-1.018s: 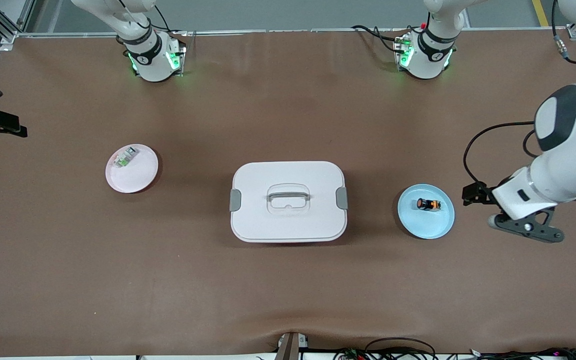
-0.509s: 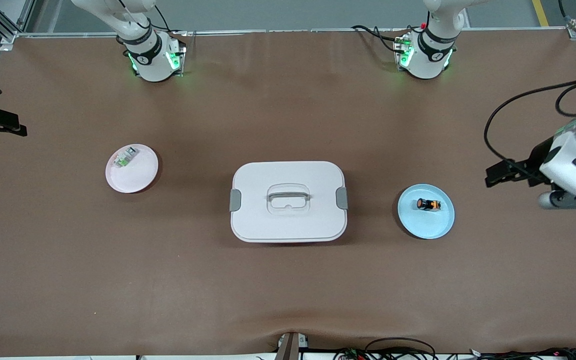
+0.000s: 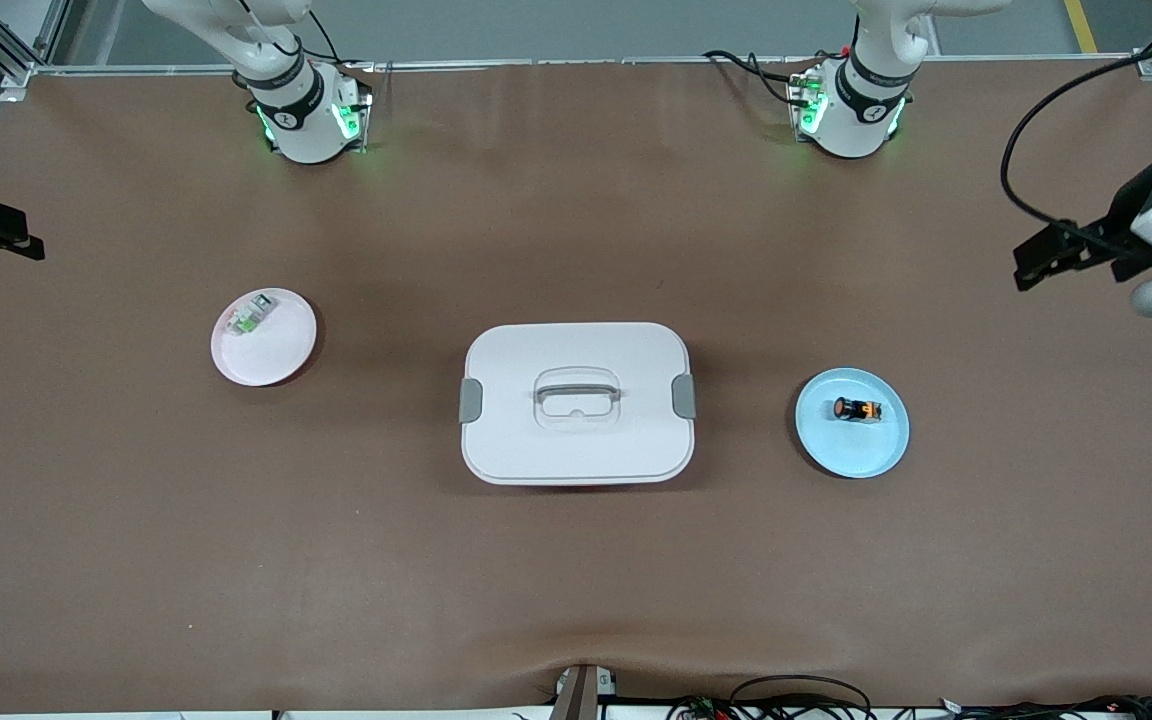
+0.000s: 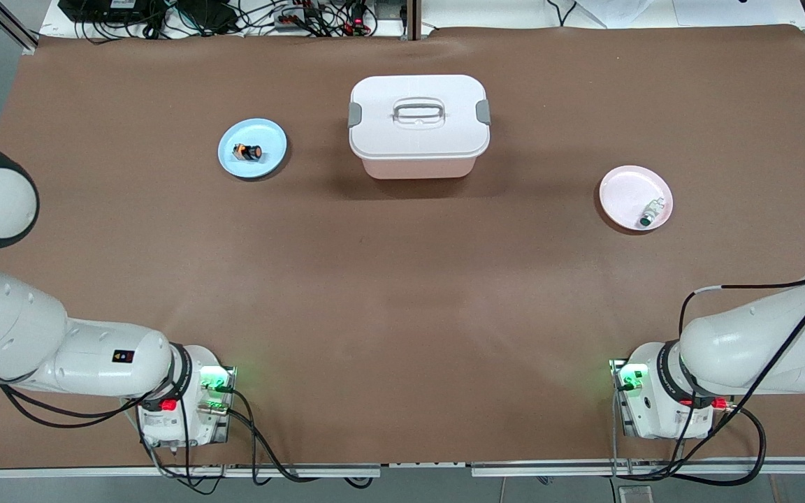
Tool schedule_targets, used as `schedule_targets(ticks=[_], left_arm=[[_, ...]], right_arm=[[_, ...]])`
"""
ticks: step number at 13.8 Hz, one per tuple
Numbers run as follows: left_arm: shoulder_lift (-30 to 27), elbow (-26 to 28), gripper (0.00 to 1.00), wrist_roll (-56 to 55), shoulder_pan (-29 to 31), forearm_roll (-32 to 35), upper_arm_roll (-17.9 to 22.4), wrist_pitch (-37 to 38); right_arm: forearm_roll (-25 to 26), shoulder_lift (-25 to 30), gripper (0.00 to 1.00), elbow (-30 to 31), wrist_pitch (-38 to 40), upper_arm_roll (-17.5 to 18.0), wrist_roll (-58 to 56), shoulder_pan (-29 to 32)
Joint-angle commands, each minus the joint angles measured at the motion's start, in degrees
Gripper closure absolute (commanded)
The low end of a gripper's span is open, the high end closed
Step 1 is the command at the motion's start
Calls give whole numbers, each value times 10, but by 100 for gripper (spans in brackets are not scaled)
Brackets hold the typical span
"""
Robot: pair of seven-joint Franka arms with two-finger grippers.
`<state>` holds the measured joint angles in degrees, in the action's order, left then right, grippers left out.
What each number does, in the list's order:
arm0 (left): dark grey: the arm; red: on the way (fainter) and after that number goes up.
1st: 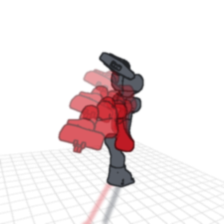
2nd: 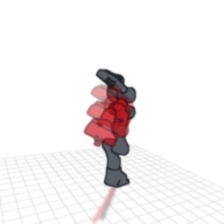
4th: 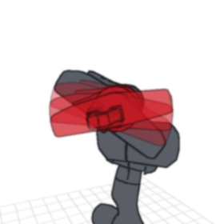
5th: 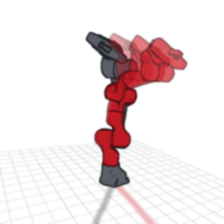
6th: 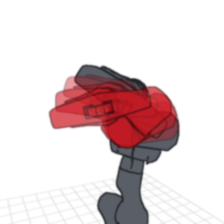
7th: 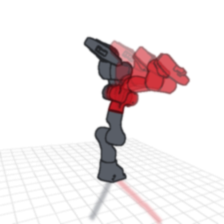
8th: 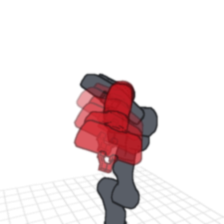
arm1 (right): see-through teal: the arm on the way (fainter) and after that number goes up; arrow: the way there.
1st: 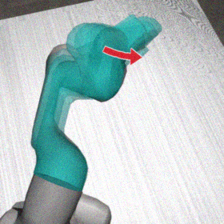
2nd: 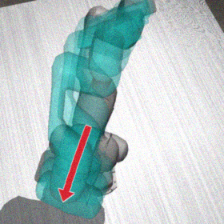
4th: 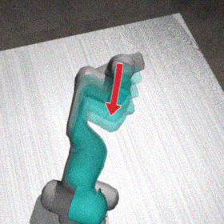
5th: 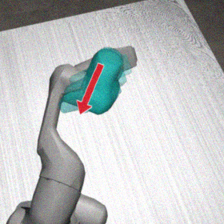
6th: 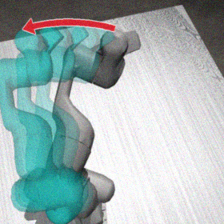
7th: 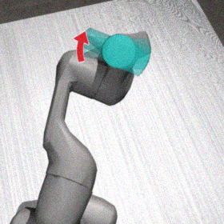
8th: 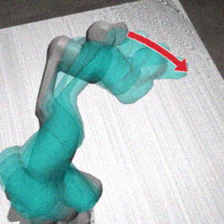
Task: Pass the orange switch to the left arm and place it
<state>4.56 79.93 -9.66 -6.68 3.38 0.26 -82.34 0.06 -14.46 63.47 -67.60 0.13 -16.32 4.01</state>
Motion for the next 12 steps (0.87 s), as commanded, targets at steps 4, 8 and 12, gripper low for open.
schedule_targets(ticks=[4, 8, 12], left_arm=[[-102, 116, 0, 2, -22, -17, 21, -34], [-126, 139, 0, 3, -16, -37, 18, -44], [-133, 139, 0, 3, -1, -44, 8, -46]], right_arm=[[-8, 60, 0, 86, -66, -4, -6, -16], [-7, 108, 0, 165, -112, -6, -6, -22], [-8, 121, 0, 180, -119, -36, -4, -41]])
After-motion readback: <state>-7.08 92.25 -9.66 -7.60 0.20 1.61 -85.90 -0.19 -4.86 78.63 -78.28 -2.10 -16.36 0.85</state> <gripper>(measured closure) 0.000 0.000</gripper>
